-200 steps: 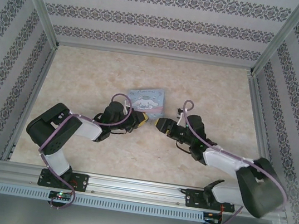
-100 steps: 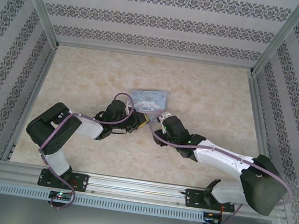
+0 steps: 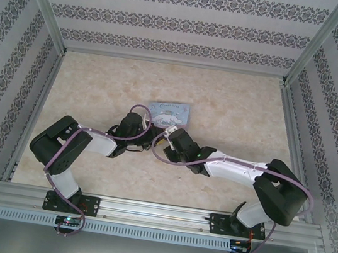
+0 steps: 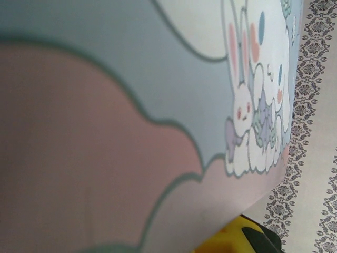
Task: Unlock a padlock with a key
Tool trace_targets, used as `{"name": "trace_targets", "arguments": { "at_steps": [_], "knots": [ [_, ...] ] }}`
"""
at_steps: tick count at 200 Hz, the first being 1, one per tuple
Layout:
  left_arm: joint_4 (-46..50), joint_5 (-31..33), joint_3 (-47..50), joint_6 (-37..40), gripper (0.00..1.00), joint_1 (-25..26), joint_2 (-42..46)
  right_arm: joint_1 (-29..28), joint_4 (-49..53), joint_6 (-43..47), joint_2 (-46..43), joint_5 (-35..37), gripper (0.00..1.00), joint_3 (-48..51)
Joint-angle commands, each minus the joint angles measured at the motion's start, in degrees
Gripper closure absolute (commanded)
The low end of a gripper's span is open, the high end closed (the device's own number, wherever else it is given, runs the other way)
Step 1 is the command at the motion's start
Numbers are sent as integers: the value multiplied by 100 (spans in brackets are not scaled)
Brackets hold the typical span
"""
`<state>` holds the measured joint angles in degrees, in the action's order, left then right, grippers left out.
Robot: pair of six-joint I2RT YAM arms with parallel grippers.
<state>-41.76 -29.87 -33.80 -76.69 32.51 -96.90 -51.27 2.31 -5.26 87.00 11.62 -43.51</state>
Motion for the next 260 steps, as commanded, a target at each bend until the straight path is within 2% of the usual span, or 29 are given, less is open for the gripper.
{"name": "trace_targets", "arguments": {
  "at_steps": [1, 50, 76, 119, 157, 195, 199, 209, 217, 223, 260],
  "knots": [
    [-36, -163, -110, 75, 100, -23, 70, -51, -77, 180, 211, 260, 61, -246],
    [-17, -179, -106, 92, 100, -29, 84, 53, -107, 177, 577, 261, 69, -539],
    [-21, -177, -91, 92, 100, -24, 75, 149, -115, 157, 607, 120, 78, -674],
    [-69, -192, -89, 74, 100, -30, 21, 308, -112, 88, 531, -295, 100, -717],
    [-78, -160, -93, 75, 100, -34, -26, 388, -111, -62, 336, -770, 100, -559],
    [-96, -134, -93, 83, 100, -31, -107, 651, -240, -488, -113, -1605, 100, -197],
    [-96, -141, -92, 84, 100, -23, -117, 671, -254, -520, -158, -1693, 94, -164],
    [-100, -134, -104, 84, 100, -32, -136, 726, -257, -587, -272, -1837, 61, -93],
    [-104, -136, -109, 84, 100, -27, -156, 751, -257, -642, -374, -1901, 47, -28],
    [-104, -127, -110, 83, 100, -31, -160, 784, -265, -681, -460, -1935, 45, 19],
    [-12, -108, -110, 162, 100, -34, -154, 1159, -577, -1380, -1132, -2187, 43, 490]
  ]
}}
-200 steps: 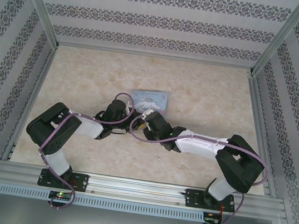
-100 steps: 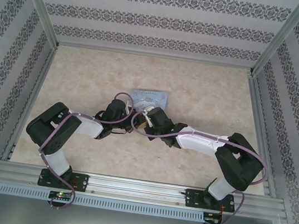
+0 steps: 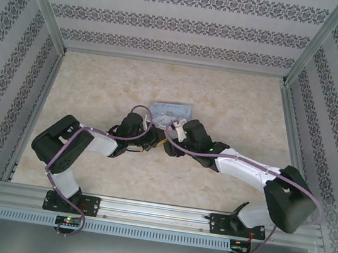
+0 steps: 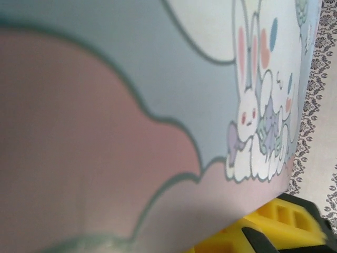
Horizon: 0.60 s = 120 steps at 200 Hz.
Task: Unlock a padlock with a key
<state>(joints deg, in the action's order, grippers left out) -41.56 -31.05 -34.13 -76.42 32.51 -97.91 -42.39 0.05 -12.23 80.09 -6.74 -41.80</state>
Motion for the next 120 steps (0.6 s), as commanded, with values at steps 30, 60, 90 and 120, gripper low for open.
{"name": "trace_targets", "arguments": {
  "at_steps": [30, 60, 90, 120],
  "knots": [
    [244, -16, -135, 319, 100, -32, -45, 406, -626, -1624, -829, -261, 35, 636],
    [1035, -63, -370, 742, 100, -26, 13, 412, -1222, -2477, -860, -341, 34, 1000],
    [2049, -14, -640, 1324, 100, -26, 150, 407, -2061, -3096, -586, -537, 34, 1305],
    [2628, 2, -813, 1662, 100, -26, 160, 398, -2526, -3440, -110, -591, 34, 1293]
  ]
}}
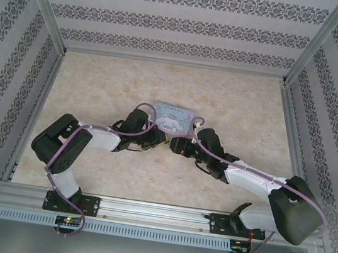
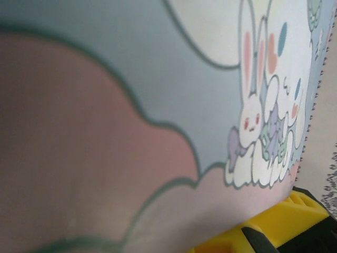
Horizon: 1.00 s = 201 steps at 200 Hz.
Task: Unlock a padlock with a key
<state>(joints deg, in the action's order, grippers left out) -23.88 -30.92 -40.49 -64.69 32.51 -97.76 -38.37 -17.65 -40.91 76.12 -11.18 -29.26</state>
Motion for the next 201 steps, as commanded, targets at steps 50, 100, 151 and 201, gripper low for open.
{"name": "trace_targets", "arguments": {
  "at_steps": [50, 100, 151, 201],
  "knots": [
    [1223, -73, -301, 729, 76, -8, 64, 20, -993, -769, 805, -84, 34, -224],
    [1154, -128, -236, 702, 60, -6, 168, 246, -1263, -991, 1111, -123, 34, -351],
    [1342, -4, -107, 704, 44, -15, 814, 647, -1346, -1051, 1528, -489, 35, -824],
    [1897, 307, -125, 912, 24, -56, 1502, 897, -1403, -942, 1695, -905, 36, -1049]
  ]
}}
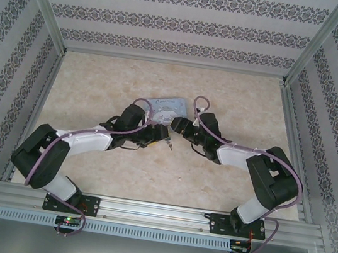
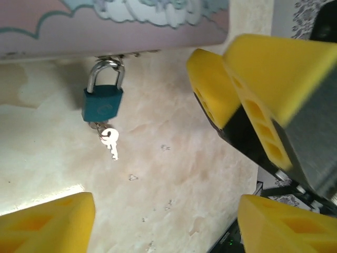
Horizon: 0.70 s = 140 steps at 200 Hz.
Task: Unlock a padlock with a key
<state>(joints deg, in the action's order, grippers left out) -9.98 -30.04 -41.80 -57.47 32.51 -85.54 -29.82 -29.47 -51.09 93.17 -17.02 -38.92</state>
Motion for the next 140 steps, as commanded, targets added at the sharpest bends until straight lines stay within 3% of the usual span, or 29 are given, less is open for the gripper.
{"name": "trace_targets", "arguments": {
  "at_steps": [1, 67, 85, 110, 140],
  "knots": [
    [524, 232, -3, 196, 23, -58, 290, 40, -223, 88, -18, -329, 36, -73],
    [910, 413, -209, 561, 14, -456, 503, -40, 95, 977, -466, -455, 44, 508],
    [925, 394, -210, 598, 12, -586, 546, -50, 163, 1291, -326, -666, 45, 450],
    [996, 427, -153, 606, 1, -754, 660, -50, 297, 1614, 20, -983, 47, 208],
    [1064, 440, -14, 573, 0, -957, 877, -59, 314, 1731, 442, -1164, 49, -73]
  ]
}}
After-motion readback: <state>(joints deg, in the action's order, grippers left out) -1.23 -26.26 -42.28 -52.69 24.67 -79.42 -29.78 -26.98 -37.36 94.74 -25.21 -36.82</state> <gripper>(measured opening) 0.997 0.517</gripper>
